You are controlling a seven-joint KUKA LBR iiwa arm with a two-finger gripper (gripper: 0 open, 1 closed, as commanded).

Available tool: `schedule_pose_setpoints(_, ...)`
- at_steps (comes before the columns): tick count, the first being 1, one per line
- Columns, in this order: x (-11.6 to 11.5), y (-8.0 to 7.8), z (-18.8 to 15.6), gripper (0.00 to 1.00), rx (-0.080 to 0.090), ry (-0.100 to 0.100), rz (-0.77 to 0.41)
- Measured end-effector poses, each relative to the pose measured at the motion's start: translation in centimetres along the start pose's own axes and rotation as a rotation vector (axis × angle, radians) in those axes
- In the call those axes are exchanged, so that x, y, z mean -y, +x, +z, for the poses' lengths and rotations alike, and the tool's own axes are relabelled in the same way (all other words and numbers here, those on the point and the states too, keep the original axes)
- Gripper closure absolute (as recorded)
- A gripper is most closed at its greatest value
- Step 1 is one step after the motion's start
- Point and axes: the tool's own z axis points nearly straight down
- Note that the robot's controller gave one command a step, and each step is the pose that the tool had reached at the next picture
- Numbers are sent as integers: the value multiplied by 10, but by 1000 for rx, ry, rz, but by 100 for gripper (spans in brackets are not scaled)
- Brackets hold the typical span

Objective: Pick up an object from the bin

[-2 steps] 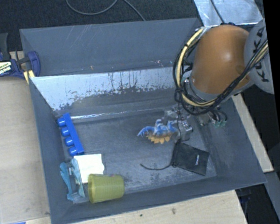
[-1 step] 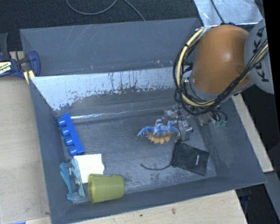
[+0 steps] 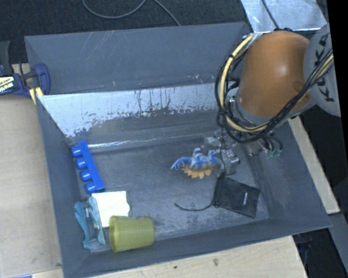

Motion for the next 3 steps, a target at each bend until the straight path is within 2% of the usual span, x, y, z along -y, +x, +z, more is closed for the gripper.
schedule_pose_setpoints(3,0,0,0,100,0,0,0)
